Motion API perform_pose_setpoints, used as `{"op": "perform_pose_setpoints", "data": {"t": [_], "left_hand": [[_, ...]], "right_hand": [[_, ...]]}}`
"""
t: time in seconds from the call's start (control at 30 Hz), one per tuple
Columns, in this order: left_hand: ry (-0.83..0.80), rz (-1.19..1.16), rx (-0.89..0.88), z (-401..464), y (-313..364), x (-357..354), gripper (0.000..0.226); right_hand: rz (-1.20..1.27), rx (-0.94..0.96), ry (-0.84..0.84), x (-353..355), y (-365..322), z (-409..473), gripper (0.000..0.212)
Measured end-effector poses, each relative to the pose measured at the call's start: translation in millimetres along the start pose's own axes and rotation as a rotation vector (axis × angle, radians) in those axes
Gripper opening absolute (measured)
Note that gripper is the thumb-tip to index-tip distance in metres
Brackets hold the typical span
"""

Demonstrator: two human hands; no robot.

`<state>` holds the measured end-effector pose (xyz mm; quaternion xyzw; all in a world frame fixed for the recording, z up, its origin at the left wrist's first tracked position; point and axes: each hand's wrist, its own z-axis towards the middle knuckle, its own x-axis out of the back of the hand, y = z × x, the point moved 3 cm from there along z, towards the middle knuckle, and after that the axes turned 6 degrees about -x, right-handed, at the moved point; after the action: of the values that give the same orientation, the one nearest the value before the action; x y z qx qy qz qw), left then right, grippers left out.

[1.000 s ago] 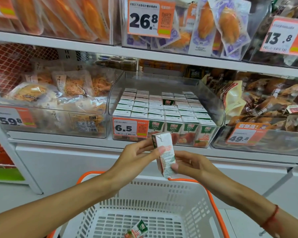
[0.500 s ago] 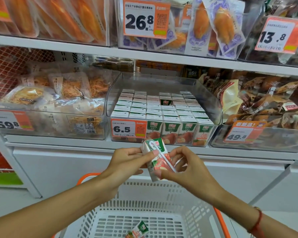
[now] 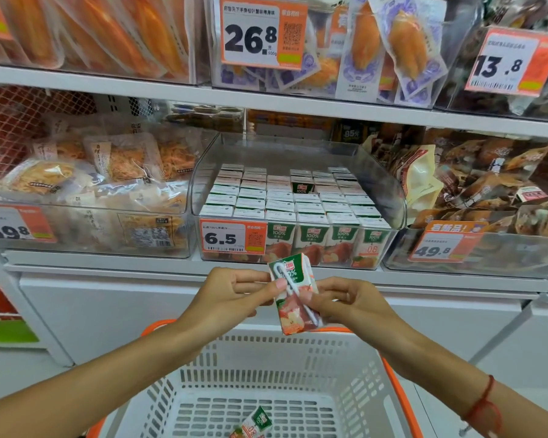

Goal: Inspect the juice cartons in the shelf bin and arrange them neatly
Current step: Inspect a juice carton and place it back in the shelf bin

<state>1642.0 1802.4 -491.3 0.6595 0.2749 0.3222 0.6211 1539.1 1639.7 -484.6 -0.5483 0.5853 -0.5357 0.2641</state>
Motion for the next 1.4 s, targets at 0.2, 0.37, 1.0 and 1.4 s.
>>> {"op": "perform_pose_setpoints", "data": {"t": [0.2, 0.37, 1.0, 1.4], "left_hand": [[0.036, 0.038, 0.027, -4.4, -10.1, -12.6, 0.019], [0.088, 0.082, -0.022, -0.8, -4.5, -0.8, 0.015], [0.120, 0.584, -0.774, -22.0, 24.8, -2.4, 0.055], [0.054, 0.648, -0.863, -20.3, 26.9, -4.0, 0.054]], "right_hand": [[-0.422, 0.275, 0.311, -11.6, 1.2, -7.9, 0.030], [-0.266, 0.259, 0.071, -11.3, -1.2, -5.4, 0.016], [0.055, 0.477, 0.121, 1.3, -20.3, -21.5, 0.032], [0.049, 0.536, 0.139, 2.8, -22.3, -25.4, 0.027]]}}
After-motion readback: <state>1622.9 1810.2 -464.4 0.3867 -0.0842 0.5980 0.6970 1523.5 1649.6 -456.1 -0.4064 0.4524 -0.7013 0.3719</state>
